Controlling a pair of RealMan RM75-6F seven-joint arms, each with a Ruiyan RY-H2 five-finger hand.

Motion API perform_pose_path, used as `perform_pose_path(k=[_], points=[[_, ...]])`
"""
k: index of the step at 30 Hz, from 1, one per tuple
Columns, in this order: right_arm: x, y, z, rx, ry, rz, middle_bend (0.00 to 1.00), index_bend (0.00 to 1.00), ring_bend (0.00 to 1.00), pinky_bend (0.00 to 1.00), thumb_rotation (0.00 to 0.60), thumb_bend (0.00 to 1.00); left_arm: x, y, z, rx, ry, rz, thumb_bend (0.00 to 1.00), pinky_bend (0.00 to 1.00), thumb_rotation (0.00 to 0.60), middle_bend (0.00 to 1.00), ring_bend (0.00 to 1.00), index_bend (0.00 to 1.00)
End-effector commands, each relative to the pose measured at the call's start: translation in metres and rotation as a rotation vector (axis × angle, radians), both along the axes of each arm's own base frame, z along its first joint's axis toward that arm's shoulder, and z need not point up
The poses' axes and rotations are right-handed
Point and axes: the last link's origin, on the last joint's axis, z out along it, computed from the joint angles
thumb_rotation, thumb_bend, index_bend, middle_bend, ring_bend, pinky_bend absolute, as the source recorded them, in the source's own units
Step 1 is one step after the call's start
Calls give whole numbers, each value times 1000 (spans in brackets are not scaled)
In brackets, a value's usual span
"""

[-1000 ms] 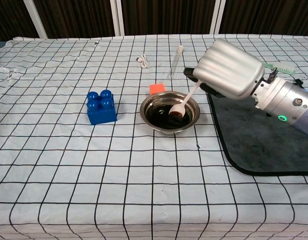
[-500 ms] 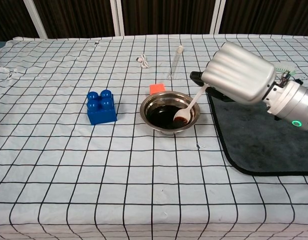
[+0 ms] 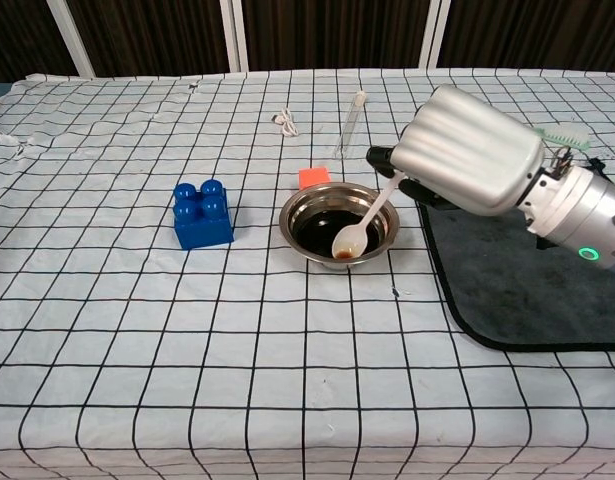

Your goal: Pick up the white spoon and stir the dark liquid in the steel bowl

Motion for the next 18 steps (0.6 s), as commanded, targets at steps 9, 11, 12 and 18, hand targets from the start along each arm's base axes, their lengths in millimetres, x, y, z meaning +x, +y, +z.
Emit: perform_pose_path(k=[9, 11, 12, 18], points=[[17, -5, -11, 16, -30, -1, 817, 709, 1000, 1000, 600, 388, 0, 0, 1, 7, -4, 1, 195, 0, 600, 5, 0, 98], [19, -6, -13, 22, -39, -8, 817, 709, 1000, 1000, 600, 388, 0, 0, 2, 9, -4, 1, 195, 0, 600, 5, 0, 98], [20, -7, -14, 24, -40, -10, 817, 709, 1000, 1000, 600, 388, 0, 0, 2, 9, -5, 1, 195, 0, 600, 5, 0, 98], [23, -11, -19, 19, -43, -23, 817, 709, 1000, 1000, 600, 388, 0, 0, 2, 9, -5, 3, 196, 0, 600, 5, 0, 98]])
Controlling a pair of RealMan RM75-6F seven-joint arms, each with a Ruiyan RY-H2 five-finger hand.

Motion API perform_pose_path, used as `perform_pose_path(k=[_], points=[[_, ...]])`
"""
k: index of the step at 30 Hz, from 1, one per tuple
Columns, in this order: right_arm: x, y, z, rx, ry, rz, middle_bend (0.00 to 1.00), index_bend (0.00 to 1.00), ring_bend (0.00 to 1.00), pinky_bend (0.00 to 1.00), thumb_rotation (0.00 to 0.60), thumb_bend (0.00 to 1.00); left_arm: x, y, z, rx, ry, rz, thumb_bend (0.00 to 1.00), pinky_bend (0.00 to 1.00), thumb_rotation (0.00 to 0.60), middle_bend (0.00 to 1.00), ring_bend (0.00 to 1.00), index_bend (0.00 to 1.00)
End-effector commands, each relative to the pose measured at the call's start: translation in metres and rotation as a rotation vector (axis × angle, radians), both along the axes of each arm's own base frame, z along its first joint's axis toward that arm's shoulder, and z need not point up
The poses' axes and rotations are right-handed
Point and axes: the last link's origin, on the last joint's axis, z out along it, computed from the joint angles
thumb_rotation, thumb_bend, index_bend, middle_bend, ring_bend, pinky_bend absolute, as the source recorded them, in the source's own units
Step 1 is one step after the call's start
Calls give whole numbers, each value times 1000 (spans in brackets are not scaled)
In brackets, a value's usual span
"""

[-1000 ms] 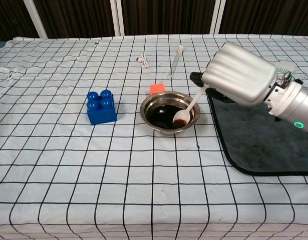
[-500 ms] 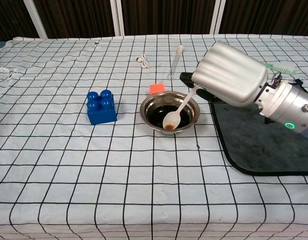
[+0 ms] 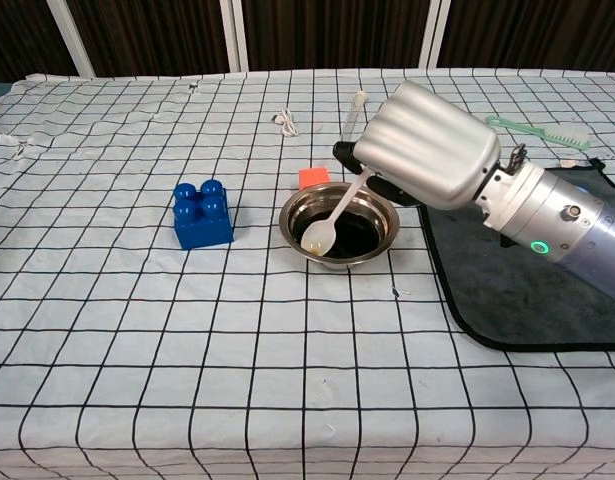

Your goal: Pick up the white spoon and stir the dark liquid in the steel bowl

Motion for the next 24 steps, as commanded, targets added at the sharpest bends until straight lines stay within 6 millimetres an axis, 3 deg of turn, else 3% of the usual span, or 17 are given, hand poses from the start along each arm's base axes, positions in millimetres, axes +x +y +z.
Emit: perform_pose_path(k=[1, 24], points=[[1, -3, -2, -1, -4, -12, 817, 709, 1000, 1000, 600, 388, 0, 0, 0, 2, 0, 0, 195, 0, 600, 5, 0, 98], [-14, -24, 1, -52, 52, -74, 817, 709, 1000, 1000, 600, 389, 0, 1, -1, 5, 6, 8, 195, 0, 600, 5, 0, 98]])
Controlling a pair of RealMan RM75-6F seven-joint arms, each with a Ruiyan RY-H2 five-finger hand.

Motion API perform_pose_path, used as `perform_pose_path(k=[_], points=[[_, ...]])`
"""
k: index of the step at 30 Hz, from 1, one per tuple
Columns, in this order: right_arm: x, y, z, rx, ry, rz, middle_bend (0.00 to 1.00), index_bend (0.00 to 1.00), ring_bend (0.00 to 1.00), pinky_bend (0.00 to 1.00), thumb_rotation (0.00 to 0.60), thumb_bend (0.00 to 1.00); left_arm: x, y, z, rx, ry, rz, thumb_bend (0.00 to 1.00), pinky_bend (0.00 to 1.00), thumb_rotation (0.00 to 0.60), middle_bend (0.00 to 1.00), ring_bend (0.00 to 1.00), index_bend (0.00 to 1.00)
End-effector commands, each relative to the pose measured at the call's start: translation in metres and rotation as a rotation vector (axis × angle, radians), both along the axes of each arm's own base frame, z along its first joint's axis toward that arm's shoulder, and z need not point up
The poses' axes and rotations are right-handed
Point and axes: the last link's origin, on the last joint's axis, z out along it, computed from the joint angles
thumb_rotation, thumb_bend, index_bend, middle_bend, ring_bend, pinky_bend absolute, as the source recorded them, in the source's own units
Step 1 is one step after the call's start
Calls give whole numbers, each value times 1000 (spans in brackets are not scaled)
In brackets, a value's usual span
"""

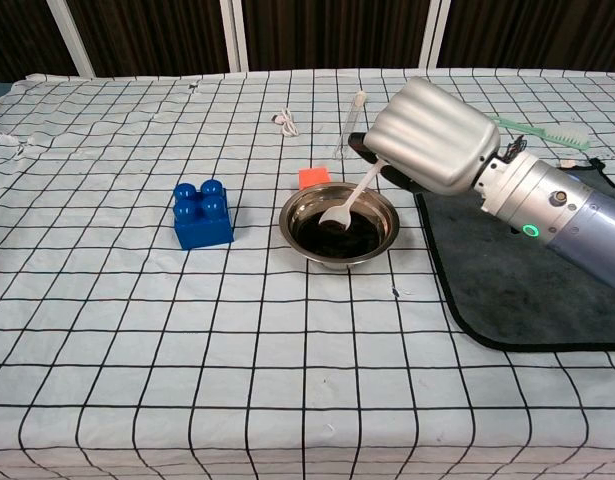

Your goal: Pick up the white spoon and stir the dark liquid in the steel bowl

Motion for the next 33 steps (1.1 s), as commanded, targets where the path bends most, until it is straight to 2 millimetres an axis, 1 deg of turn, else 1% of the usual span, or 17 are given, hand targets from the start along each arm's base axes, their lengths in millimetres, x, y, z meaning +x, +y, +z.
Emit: perform_pose_path(k=[1, 12, 23, 27, 33], points=[[-4, 0, 2, -5, 8, 0, 817, 710, 1000, 1000, 600, 389, 0, 0, 0, -1, 0, 0, 195, 0, 600, 5, 0, 98], [-17, 7, 12, -5, 26, 29, 817, 711, 1000, 1000, 600, 389, 0, 0, -2, -8, 4, 1, 195, 0, 600, 5, 0, 99], [-29, 23, 17, 16, 19, 45, 817, 715, 1000, 1000, 600, 389, 1, -1, -3, -8, 8, -1, 195, 0, 600, 5, 0, 99], [-30, 30, 19, 27, 12, 57, 817, 716, 1000, 1000, 600, 389, 2, 0, -4, -13, 10, -3, 196, 0, 600, 5, 0, 99], [-26, 38, 19, 44, -4, 69, 817, 717, 1000, 1000, 600, 389, 2, -1, -3, -5, 8, -2, 196, 0, 600, 5, 0, 99]])
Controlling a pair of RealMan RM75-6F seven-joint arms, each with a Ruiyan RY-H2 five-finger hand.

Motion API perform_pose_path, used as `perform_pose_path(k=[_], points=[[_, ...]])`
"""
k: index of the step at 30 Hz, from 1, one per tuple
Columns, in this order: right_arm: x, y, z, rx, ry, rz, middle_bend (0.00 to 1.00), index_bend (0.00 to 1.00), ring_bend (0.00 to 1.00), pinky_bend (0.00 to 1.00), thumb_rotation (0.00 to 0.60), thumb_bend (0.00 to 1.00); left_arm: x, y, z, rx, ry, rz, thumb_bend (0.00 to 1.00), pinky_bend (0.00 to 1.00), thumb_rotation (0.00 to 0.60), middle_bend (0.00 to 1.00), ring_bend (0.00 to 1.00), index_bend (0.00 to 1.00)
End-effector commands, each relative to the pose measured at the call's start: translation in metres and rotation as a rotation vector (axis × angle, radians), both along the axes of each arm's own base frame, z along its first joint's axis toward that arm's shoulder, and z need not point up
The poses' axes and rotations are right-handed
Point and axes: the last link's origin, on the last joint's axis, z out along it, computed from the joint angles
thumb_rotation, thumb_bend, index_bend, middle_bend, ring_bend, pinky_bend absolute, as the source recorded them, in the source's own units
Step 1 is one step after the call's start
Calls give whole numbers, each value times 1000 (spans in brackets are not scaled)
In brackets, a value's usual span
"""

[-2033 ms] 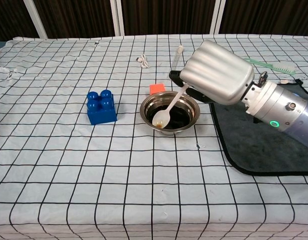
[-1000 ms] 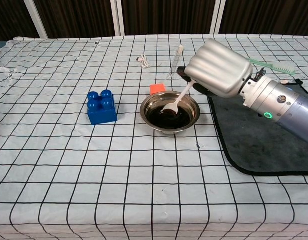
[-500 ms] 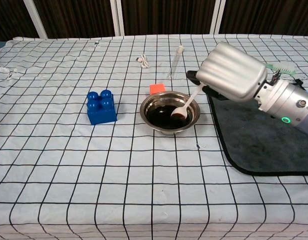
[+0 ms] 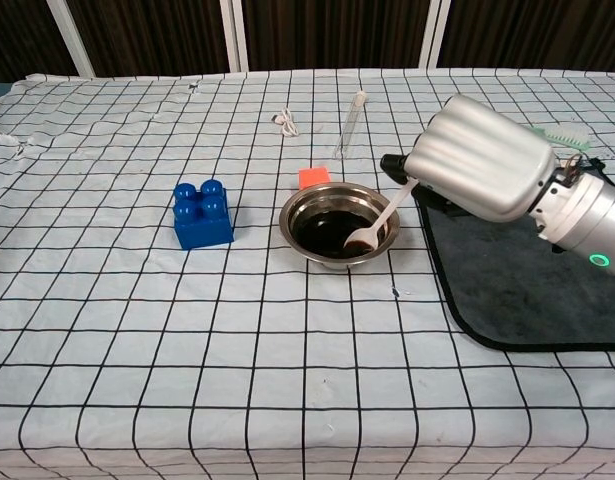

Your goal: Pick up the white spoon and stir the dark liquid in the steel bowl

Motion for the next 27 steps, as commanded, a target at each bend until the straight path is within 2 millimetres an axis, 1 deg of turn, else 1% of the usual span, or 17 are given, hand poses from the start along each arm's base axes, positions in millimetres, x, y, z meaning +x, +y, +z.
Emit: perform_pose_path(k=[1, 6, 10, 13, 17, 22, 27], points=[[2, 5, 0, 9, -2, 13, 817, 718, 1000, 1000, 600, 388, 0, 0, 0, 2, 0, 1, 195, 0, 600, 5, 0, 99], [11, 9, -6, 28, -17, 17, 817, 719, 1000, 1000, 600, 390, 0, 0, 0, -2, 1, 0, 195, 0, 600, 5, 0, 99], [23, 10, -12, 39, -43, 25, 817, 721, 1000, 1000, 600, 390, 0, 0, 0, 1, -1, 0, 195, 0, 600, 5, 0, 99], [32, 8, -18, 42, -64, 18, 817, 721, 1000, 1000, 600, 391, 0, 0, 0, -1, -3, -2, 195, 0, 600, 5, 0, 99], [39, 1, -25, 34, -67, -3, 817, 721, 1000, 1000, 600, 392, 0, 0, 1, 2, -3, -2, 195, 0, 600, 5, 0, 99], [41, -9, -29, 10, -63, -29, 817, 723, 1000, 1000, 600, 391, 0, 0, 1, 4, -3, -3, 195, 0, 600, 5, 0, 99], [38, -18, -27, -16, -52, -48, 817, 725, 1000, 1000, 600, 391, 0, -1, 2, 8, -4, -1, 195, 0, 600, 5, 0, 99]])
